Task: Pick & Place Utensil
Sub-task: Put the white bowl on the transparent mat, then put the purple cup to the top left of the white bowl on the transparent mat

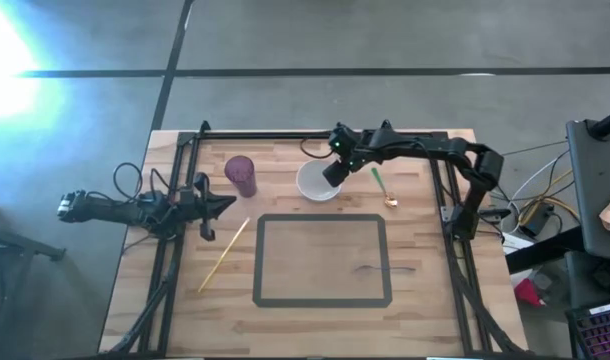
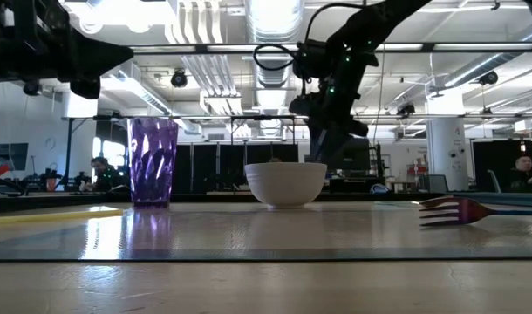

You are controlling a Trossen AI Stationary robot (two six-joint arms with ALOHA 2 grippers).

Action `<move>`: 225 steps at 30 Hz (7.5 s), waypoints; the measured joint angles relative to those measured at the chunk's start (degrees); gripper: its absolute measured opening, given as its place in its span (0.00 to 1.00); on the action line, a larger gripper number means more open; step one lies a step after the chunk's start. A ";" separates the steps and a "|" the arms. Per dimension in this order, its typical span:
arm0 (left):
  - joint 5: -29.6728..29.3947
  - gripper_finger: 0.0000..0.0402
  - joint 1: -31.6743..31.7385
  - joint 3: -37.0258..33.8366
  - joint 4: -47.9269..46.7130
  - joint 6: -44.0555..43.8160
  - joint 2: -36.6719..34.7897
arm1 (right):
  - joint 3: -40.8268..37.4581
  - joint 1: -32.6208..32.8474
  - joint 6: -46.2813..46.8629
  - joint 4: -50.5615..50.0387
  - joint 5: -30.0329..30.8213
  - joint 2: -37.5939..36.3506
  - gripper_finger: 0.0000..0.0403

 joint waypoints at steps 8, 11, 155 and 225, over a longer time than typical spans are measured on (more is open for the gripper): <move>0.00 0.00 0.01 0.00 0.58 0.76 -0.02 | -0.29 0.04 0.33 -0.03 -0.19 0.53 0.34; -0.02 0.00 0.02 0.00 1.12 0.98 -0.02 | -0.53 0.05 0.35 -0.01 -1.27 0.52 0.34; 0.00 0.00 0.02 0.92 -1.58 -2.64 0.98 | 2.15 34.56 8.11 -2.40 -2.33 4.50 0.03; -29.98 0.42 0.74 19.49 -23.59 -18.96 6.85 | -14.96 34.38 -8.10 0.48 13.32 -35.36 0.32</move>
